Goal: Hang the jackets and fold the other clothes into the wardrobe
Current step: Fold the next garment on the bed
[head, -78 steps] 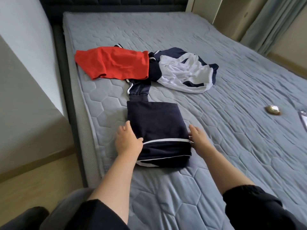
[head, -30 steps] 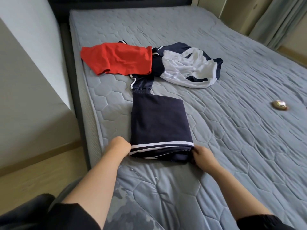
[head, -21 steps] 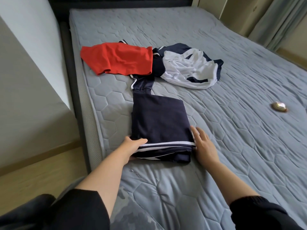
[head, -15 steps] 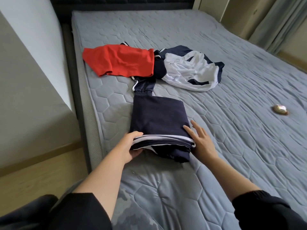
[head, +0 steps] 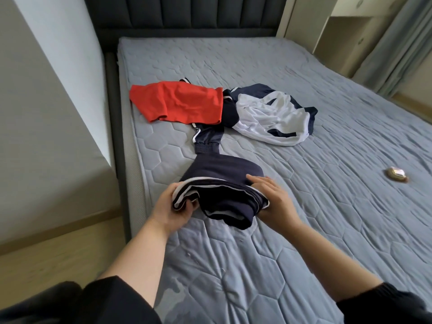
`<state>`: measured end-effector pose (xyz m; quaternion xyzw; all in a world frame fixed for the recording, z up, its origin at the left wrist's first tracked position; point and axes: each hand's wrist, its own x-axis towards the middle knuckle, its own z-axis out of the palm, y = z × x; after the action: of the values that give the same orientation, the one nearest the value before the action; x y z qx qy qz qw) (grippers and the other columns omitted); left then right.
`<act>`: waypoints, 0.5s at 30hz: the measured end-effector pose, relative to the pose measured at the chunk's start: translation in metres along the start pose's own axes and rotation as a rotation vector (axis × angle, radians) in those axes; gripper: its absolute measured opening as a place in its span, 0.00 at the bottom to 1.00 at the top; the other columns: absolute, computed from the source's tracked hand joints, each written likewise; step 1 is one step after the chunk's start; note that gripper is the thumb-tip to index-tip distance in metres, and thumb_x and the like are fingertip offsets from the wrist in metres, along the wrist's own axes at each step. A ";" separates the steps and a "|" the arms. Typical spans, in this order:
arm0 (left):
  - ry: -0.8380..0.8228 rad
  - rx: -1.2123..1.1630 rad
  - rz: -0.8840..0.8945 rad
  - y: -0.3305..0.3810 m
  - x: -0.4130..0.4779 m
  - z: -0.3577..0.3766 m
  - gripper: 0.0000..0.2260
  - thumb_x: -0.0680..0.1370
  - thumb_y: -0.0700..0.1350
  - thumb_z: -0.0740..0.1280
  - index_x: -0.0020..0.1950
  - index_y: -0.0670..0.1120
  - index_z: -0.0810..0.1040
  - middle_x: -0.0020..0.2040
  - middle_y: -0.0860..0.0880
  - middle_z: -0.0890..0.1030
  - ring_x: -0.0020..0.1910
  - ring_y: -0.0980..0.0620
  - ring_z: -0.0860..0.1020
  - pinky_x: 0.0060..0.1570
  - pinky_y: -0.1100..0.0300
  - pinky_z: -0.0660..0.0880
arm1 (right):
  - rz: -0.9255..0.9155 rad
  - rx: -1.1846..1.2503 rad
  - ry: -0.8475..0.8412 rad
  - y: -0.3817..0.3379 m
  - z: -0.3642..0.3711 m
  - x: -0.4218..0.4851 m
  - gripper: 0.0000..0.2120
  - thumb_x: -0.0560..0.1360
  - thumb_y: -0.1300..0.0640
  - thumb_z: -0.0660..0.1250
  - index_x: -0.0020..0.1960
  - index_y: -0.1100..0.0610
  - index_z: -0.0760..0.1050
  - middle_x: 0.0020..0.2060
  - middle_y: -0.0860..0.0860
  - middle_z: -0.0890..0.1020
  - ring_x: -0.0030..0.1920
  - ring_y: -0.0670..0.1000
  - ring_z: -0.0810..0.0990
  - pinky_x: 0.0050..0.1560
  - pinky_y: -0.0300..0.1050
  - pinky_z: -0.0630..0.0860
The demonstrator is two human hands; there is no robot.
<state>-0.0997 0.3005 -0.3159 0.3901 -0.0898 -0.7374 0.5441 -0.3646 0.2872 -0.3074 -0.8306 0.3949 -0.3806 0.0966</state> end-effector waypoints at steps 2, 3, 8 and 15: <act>-0.051 0.033 0.023 0.004 -0.006 0.002 0.16 0.80 0.45 0.57 0.41 0.51 0.84 0.37 0.52 0.83 0.32 0.57 0.80 0.29 0.69 0.76 | 0.185 0.199 0.078 -0.024 -0.011 0.018 0.13 0.66 0.58 0.73 0.50 0.49 0.79 0.49 0.37 0.82 0.50 0.39 0.80 0.53 0.36 0.74; -0.060 -0.050 -0.034 0.005 -0.006 0.002 0.15 0.79 0.53 0.57 0.44 0.49 0.81 0.37 0.48 0.83 0.31 0.54 0.80 0.26 0.68 0.75 | 0.281 0.270 0.120 -0.034 -0.017 0.028 0.12 0.65 0.57 0.70 0.44 0.43 0.77 0.39 0.33 0.81 0.41 0.34 0.77 0.45 0.30 0.72; 0.082 0.083 0.119 0.000 0.001 0.014 0.20 0.75 0.65 0.58 0.45 0.49 0.75 0.34 0.53 0.76 0.30 0.57 0.73 0.33 0.64 0.68 | 0.682 0.677 0.244 -0.049 -0.031 0.067 0.05 0.65 0.55 0.67 0.31 0.52 0.73 0.27 0.41 0.74 0.31 0.41 0.72 0.33 0.35 0.70; 0.001 0.367 -0.014 -0.018 0.006 0.014 0.34 0.78 0.69 0.46 0.74 0.49 0.65 0.72 0.46 0.69 0.71 0.47 0.67 0.69 0.49 0.67 | 1.072 1.191 0.161 -0.029 -0.042 0.057 0.08 0.73 0.53 0.65 0.46 0.55 0.81 0.43 0.54 0.86 0.43 0.51 0.85 0.38 0.40 0.79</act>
<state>-0.1232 0.2984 -0.3192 0.4839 -0.2198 -0.7122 0.4585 -0.3551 0.2706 -0.2332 -0.3070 0.4763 -0.4879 0.6639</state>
